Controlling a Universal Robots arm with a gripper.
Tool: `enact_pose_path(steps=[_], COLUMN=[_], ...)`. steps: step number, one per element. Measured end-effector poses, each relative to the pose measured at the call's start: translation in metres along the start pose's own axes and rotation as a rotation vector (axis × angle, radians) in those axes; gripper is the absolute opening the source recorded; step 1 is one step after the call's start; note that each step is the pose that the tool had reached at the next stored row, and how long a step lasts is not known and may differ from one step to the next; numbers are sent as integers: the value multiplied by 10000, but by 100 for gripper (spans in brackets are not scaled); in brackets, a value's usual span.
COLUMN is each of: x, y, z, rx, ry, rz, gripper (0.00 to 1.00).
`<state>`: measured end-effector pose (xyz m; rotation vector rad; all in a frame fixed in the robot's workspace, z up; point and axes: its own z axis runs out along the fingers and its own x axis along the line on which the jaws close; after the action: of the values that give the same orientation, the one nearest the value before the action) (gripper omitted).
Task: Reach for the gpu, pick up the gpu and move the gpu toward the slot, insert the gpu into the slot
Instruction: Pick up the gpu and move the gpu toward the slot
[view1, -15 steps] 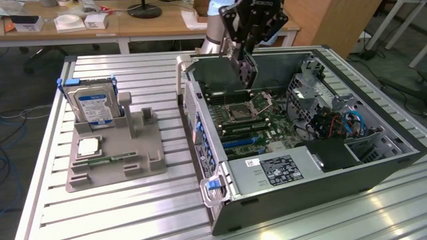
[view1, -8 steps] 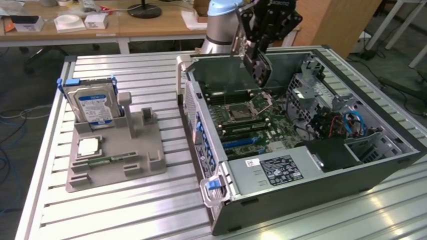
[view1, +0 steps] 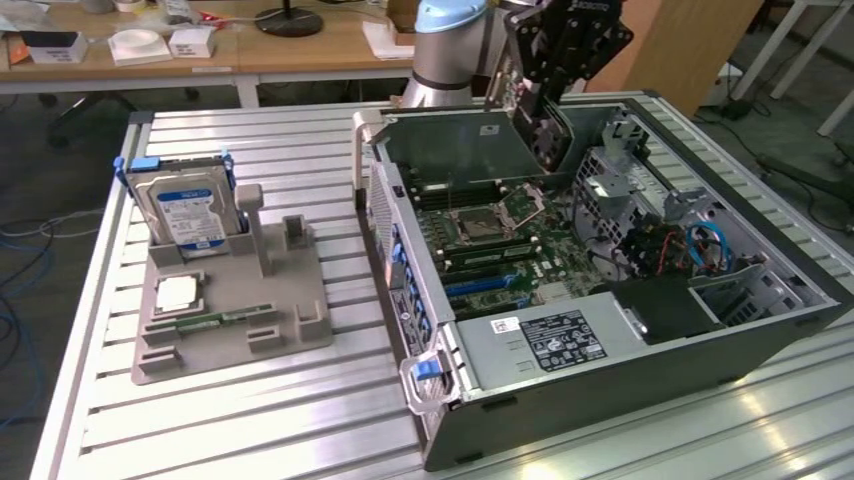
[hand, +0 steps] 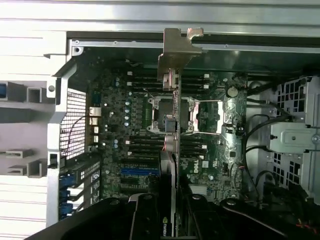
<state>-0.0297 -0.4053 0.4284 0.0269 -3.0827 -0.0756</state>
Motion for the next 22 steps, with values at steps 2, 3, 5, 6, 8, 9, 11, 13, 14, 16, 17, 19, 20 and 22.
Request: enact_pose_path(steps=[2, 3, 5, 6, 8, 9, 11, 13, 14, 16, 17, 19, 20, 22], x=[-47, -69, -106, -124, -159, -173, -178, -178, -178, -178, -178, -178, -178, -178], y=[-1, -1, -2, -2, -2, -3, -3, -3, -3, -3, -3, -3, -3, -3], z=[-4, -6, -7, -9, -11, -11, -12, -12, -12, -12, -12, -12, -12, -12], rx=[4, 5, 5, 7, 7, 8, 7, 8, 7, 8, 8, 8, 8, 7], ry=[-73, -108, -176, -211, -280, -307, -327, -327, -327, -327, -327, -327, -327, -328], rz=[-1, -2, -7, -9, -11, -13, -13, -13, -14, -14, -14, -14, -14, -14], gripper=[26, 26, 26, 26, 26, 26, 26, 26, 26, 26, 26, 26, 26, 26])
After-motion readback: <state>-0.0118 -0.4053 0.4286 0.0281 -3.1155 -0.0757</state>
